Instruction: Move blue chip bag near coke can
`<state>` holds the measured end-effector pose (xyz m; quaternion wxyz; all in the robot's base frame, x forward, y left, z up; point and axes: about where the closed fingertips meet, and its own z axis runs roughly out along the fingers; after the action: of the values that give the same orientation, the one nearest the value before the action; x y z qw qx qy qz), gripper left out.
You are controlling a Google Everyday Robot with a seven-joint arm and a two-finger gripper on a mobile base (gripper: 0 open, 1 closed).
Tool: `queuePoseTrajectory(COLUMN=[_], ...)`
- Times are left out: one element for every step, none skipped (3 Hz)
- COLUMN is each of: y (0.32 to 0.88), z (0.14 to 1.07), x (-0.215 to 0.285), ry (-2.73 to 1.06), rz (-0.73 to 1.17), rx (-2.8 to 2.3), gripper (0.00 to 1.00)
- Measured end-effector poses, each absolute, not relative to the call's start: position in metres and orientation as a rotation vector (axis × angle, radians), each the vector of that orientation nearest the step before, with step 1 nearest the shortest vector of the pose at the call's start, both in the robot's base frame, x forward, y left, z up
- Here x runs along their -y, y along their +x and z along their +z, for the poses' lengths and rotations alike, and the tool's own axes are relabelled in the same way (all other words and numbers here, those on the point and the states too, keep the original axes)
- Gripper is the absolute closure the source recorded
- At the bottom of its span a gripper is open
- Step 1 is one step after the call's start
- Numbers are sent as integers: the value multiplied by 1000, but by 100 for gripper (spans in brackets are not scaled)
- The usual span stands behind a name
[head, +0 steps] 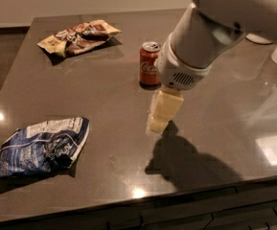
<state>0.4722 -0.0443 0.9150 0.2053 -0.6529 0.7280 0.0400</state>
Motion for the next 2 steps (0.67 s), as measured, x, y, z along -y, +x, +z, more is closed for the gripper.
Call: queuePoseTrajectory(y=[472,470], z=[899,887], x=[14,-9], ry=[-1854,-1881], rz=[140,165], rx=[-2022,-2018], gripper=[0,0])
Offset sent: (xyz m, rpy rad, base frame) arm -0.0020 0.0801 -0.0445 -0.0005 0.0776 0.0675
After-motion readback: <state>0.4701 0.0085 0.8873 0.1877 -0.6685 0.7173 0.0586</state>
